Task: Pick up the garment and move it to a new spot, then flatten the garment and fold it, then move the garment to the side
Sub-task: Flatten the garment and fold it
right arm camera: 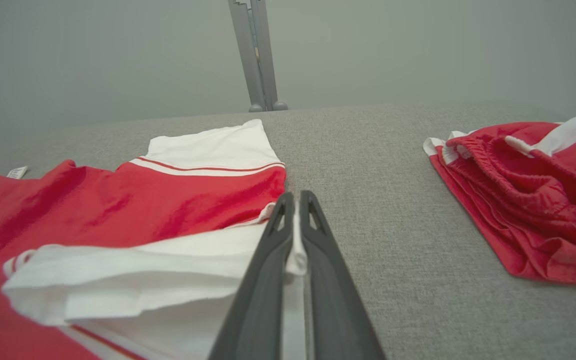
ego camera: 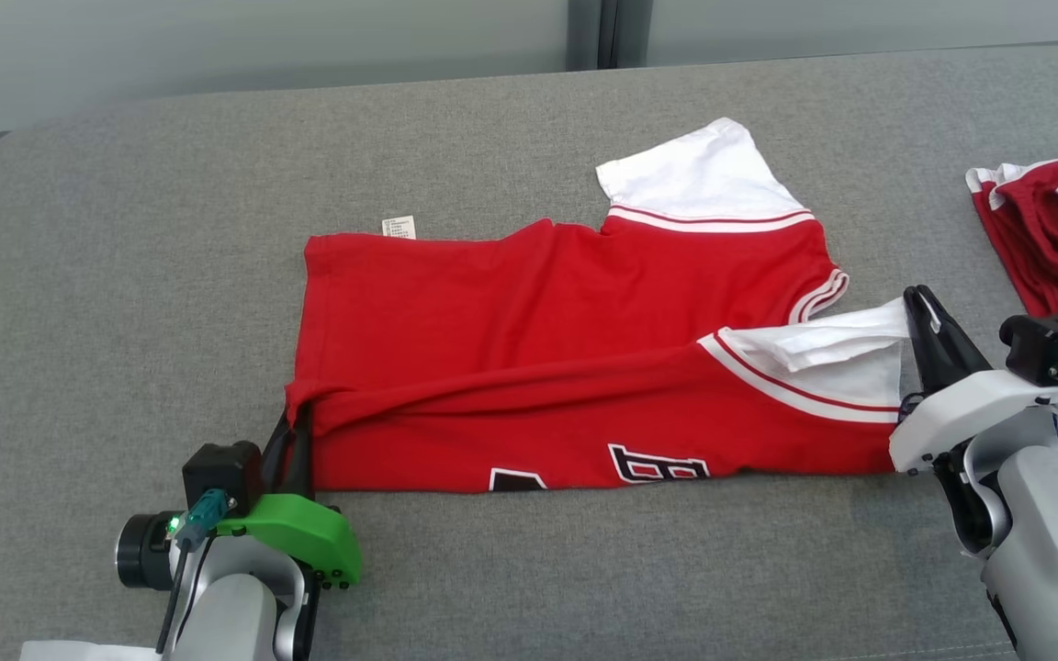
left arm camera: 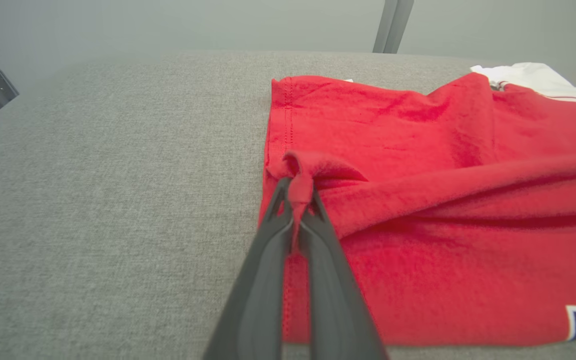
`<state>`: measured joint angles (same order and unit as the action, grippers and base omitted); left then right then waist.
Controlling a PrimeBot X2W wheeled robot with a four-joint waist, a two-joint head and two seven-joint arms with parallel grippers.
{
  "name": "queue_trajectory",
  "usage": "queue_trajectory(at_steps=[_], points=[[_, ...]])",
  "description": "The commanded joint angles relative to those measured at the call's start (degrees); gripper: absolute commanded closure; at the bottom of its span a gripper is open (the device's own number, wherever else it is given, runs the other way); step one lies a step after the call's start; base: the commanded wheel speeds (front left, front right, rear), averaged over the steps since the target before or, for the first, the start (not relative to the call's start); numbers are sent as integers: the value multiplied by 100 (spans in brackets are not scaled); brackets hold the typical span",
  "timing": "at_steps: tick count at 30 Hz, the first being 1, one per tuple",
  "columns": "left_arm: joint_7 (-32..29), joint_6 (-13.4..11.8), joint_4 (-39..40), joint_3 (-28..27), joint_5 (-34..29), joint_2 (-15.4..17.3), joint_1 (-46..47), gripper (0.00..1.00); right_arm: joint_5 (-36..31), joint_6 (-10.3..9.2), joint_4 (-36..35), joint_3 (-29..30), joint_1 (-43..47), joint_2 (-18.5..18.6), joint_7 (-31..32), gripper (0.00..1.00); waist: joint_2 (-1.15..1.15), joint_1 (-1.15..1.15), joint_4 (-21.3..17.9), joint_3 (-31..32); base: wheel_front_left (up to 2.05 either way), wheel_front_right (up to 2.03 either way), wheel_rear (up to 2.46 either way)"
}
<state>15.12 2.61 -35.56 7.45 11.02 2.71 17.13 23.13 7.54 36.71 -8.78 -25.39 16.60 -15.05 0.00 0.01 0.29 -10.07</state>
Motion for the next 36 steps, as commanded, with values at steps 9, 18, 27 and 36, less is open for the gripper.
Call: queue_trajectory(at_steps=[9,18,27,36], points=[[-1,7,-202,29,28,40,214,0,-34,-10,240,-12,-192,-150,-15,4,0,-1,-17,-41,0,0,0],[-1,-322,204,-251,122,36,-102,0,-304,-10,-78,708,63,-162,-14,0,0,-1,-30,49,0,0,0],[-1,-353,503,-264,230,35,-628,0,-505,-9,-653,764,1007,-335,-14,0,0,-1,-82,110,0,0,0],[-1,-366,580,-159,290,35,-811,0,-444,-9,-735,686,1533,-559,-14,0,0,-1,-124,132,0,0,0]])
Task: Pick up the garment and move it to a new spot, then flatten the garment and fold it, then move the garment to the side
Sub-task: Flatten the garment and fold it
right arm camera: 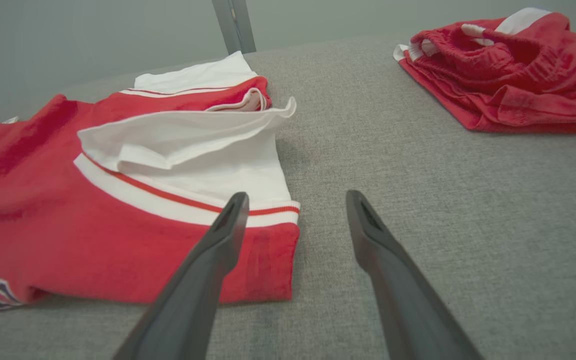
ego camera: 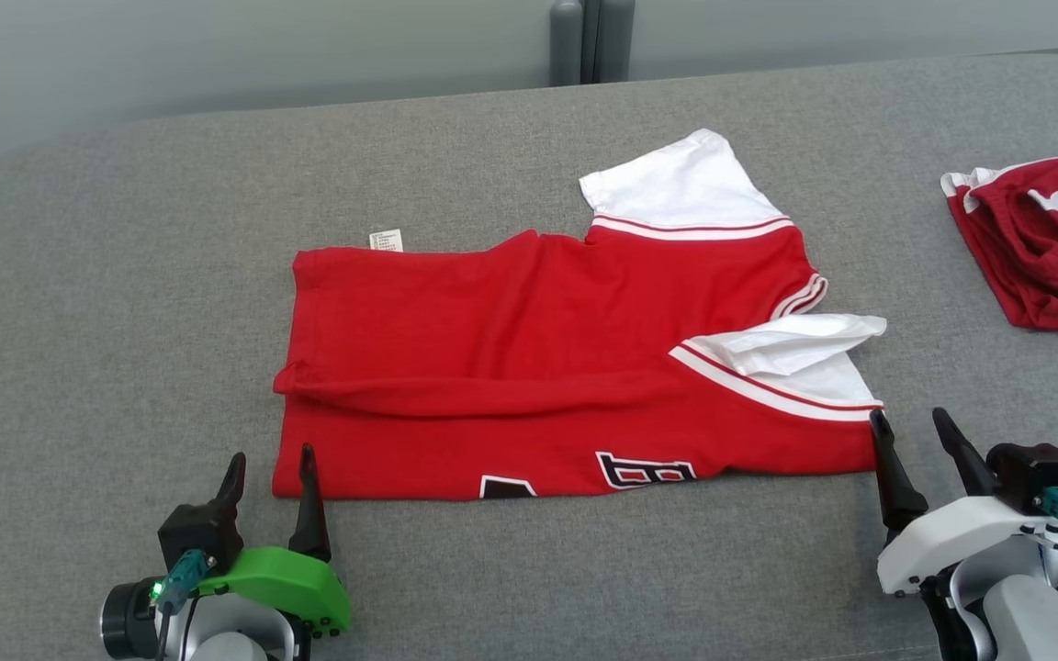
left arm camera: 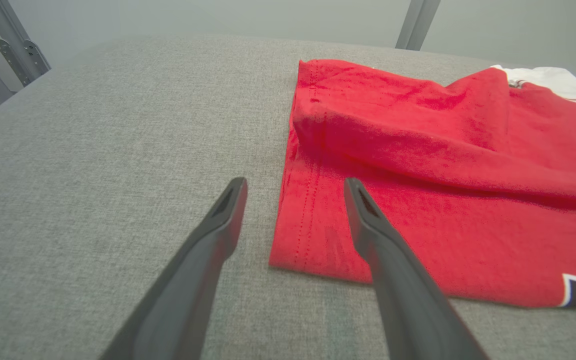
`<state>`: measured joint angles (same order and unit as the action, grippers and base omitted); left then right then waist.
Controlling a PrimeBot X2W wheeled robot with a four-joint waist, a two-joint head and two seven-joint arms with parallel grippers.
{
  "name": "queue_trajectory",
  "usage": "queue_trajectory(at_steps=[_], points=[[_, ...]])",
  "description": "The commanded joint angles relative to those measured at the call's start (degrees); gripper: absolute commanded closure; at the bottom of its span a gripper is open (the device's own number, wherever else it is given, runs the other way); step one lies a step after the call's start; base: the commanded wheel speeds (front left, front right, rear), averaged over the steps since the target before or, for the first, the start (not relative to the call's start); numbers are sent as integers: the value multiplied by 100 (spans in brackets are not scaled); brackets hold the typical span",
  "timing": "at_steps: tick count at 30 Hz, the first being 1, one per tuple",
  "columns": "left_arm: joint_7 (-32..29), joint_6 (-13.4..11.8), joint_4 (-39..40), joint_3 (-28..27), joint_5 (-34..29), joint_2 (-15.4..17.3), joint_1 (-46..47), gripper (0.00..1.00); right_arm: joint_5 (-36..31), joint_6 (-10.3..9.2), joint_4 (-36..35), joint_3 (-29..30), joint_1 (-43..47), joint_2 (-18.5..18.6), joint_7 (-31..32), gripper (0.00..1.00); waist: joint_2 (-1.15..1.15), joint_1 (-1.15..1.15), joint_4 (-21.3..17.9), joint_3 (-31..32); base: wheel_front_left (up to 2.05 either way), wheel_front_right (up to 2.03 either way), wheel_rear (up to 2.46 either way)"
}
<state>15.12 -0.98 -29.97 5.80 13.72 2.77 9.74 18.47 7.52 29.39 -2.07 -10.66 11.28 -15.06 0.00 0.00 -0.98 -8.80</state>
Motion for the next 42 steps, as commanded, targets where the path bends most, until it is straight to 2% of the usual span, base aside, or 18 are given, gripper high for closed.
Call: queue_trajectory(at_steps=[1,8,20,21,22,23,24,33,42], points=[[-1,-3,24,20,20,28,-73,0,52,-7,25,31,91,-53,-13,0,0,0,7,10,0,0,0],[-1,38,19,71,-19,28,-29,0,99,-7,250,-48,17,-108,-13,0,0,0,70,7,0,0,0],[-1,51,60,141,-18,28,0,0,159,-7,1208,-183,-276,-168,0,1,0,0,253,-33,0,0,0],[-1,60,45,151,-8,27,16,0,198,-7,1258,-236,-318,-148,0,23,0,0,262,-41,0,0,0],[-1,67,35,158,1,27,32,0,219,-7,1303,-323,-345,-126,1,55,0,0,269,-48,0,0,0],[-1,69,32,163,7,28,42,0,255,-7,1340,-410,-362,-96,1,93,0,0,272,-56,0,0,0],[-1,69,35,167,16,28,50,0,300,-7,1367,-469,-383,-68,2,100,0,0,271,-65,0,0,0],[-1,141,-98,250,139,28,182,0,447,-10,1132,-532,-420,225,0,100,0,0,176,-163,0,0,0],[-1,181,-466,229,273,30,518,0,424,-9,891,-726,-586,243,-2,100,0,0,-23,-336,0,0,0]])
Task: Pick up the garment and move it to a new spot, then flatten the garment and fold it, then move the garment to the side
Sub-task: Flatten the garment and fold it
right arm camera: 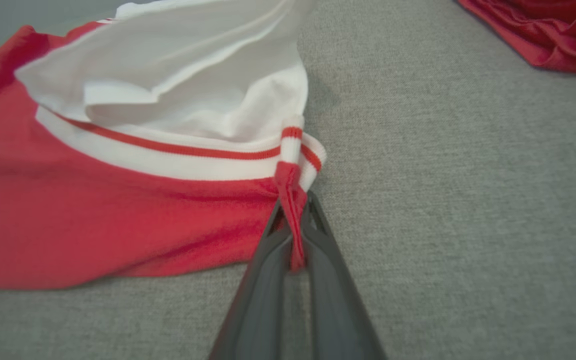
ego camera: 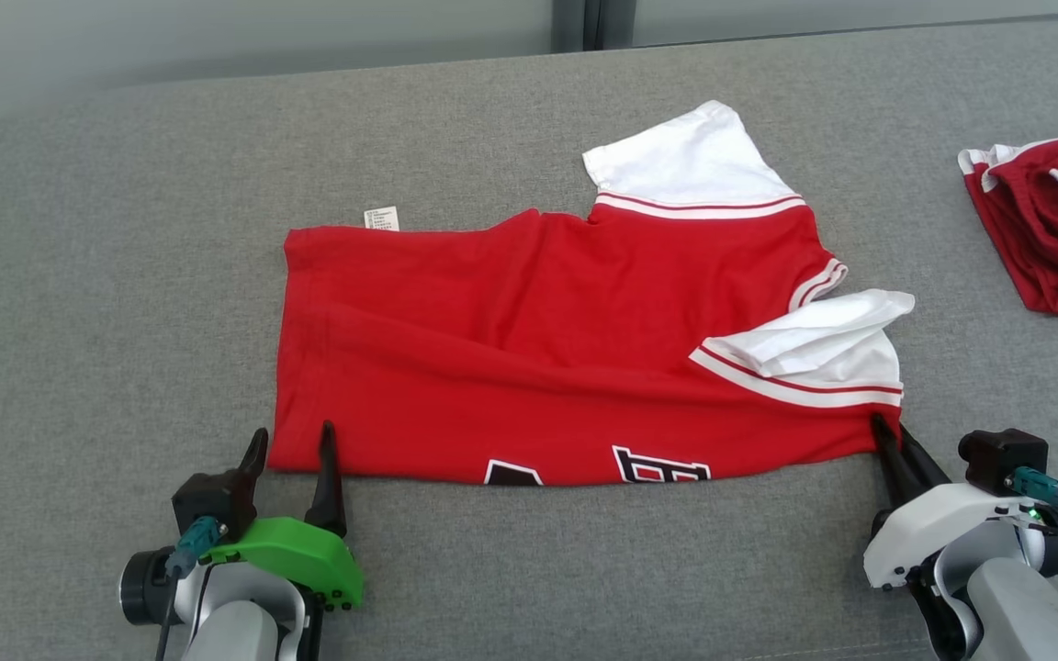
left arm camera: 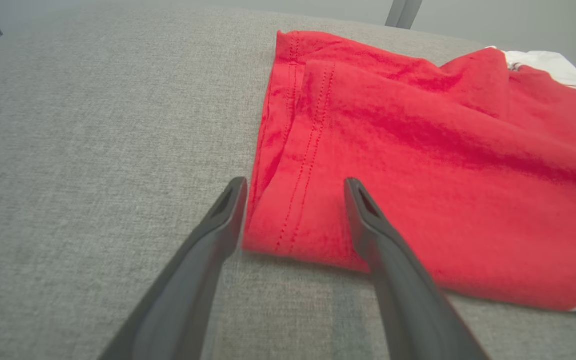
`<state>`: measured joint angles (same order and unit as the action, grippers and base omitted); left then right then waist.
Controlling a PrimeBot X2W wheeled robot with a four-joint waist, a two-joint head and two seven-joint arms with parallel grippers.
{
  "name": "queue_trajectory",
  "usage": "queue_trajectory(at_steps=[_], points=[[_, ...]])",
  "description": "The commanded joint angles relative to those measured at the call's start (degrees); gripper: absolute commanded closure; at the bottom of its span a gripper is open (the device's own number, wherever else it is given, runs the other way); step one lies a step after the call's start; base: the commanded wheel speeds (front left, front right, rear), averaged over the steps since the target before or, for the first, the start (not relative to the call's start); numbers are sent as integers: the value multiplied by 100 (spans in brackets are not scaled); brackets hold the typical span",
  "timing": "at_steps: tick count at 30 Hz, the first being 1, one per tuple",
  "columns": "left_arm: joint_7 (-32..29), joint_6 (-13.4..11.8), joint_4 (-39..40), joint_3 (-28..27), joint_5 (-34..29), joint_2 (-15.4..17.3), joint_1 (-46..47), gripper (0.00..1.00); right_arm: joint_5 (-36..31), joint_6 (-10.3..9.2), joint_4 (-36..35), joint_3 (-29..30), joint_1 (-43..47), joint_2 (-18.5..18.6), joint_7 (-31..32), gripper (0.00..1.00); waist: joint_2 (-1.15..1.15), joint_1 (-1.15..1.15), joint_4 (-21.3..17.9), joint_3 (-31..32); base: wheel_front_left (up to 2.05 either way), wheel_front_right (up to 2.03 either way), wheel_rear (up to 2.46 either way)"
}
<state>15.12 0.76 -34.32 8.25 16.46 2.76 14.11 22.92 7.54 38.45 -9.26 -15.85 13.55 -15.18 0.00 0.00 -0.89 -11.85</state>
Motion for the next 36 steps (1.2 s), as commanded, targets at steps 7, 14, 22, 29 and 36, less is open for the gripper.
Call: queue_trajectory(at_steps=[7,14,22,29,36], points=[[-1,54,-244,7,9,29,127,0,21,-11,-96,-27,-50,55,7,100,0,0,-82,-49,0,0,0],[-1,80,-362,32,45,29,120,55,28,-11,-112,21,26,48,7,100,0,0,-80,-28,0,0,0],[-2,133,-408,-28,75,29,118,100,-3,-11,-120,45,8,55,7,100,0,0,-82,14,0,0,0],[-1,104,-187,-199,147,35,-249,100,-22,-12,-102,170,169,67,6,100,0,0,5,224,0,0,0],[-1,118,-134,-315,194,41,-766,100,-26,-12,-76,204,379,26,6,100,0,0,79,629,0,0,0]])
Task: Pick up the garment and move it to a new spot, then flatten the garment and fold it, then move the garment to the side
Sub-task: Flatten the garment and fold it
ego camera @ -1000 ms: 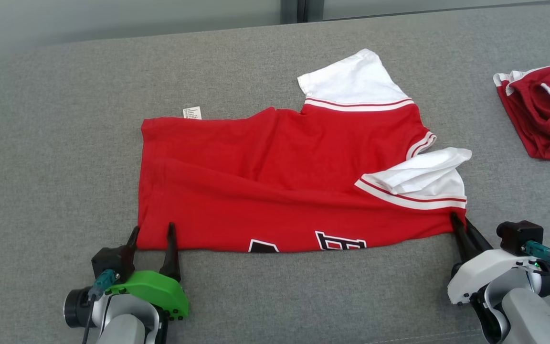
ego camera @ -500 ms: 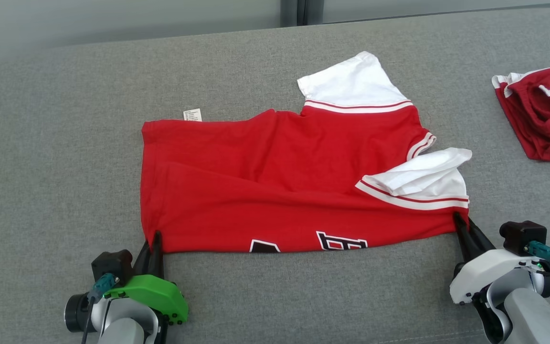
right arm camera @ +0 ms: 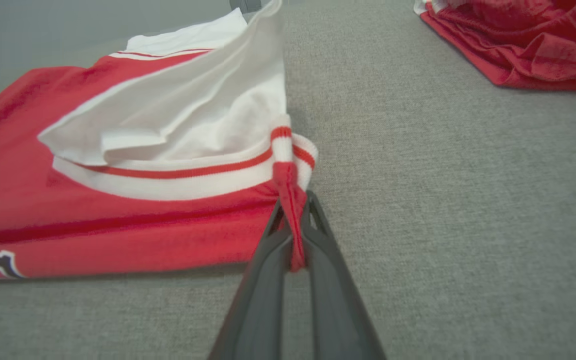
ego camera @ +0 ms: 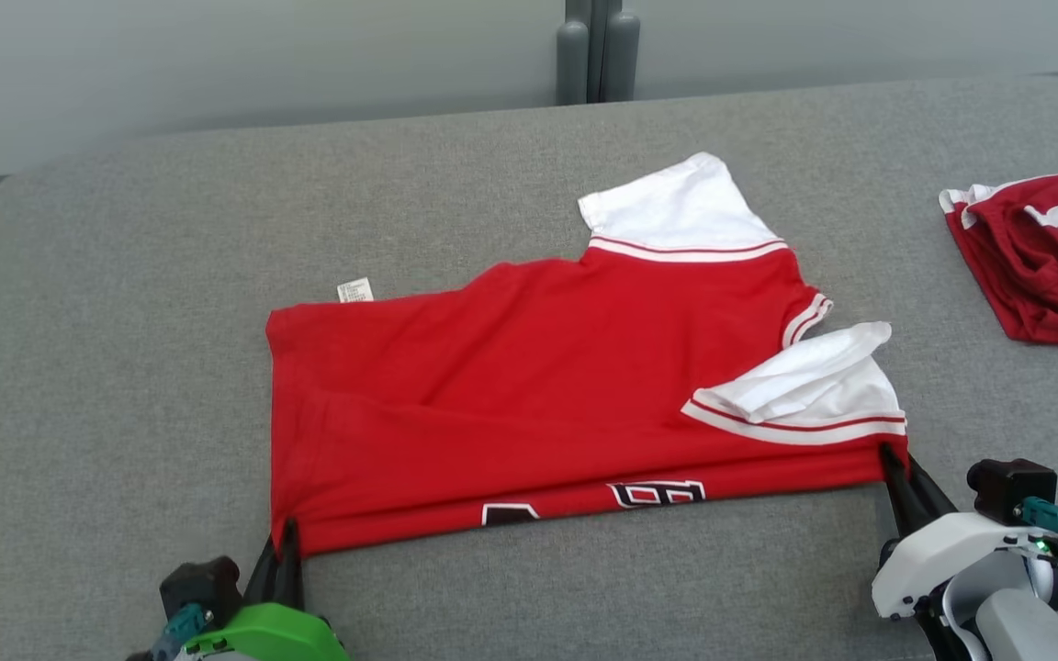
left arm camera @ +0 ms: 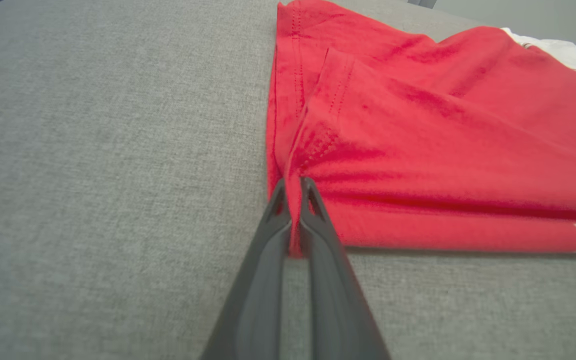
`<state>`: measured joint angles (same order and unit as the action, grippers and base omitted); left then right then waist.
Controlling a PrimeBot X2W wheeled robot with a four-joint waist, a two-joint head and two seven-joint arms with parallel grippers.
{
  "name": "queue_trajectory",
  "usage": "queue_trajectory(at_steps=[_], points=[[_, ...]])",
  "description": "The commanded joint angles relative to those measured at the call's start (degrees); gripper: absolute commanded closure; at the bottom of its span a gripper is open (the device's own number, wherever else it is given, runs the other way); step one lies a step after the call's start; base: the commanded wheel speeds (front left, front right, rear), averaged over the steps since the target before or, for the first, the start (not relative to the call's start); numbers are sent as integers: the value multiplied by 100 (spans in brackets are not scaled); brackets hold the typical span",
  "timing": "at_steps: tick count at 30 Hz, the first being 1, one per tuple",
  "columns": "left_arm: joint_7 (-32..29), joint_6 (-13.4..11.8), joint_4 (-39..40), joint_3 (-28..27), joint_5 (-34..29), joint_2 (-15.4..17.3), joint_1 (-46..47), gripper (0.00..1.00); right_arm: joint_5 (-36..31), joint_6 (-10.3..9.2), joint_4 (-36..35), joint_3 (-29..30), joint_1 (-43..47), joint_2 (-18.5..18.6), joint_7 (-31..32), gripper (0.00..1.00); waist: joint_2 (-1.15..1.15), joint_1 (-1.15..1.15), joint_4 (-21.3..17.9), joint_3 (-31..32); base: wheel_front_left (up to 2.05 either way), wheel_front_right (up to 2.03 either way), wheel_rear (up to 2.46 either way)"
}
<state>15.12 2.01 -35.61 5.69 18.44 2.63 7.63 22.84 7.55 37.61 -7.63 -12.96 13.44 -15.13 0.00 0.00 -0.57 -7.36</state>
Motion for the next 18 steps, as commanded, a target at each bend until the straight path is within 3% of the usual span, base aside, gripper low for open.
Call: queue_trajectory(at_steps=[1,18], points=[[-1,-1,-11,-80,-15,54,-185,100,-12,-13,6,42,138,30,1,100,0,0,52,242,0,0,0],[-1,139,-31,-262,-249,54,-1235,100,191,-13,-224,-255,1115,30,1,100,0,0,106,1035,0,0,0]])
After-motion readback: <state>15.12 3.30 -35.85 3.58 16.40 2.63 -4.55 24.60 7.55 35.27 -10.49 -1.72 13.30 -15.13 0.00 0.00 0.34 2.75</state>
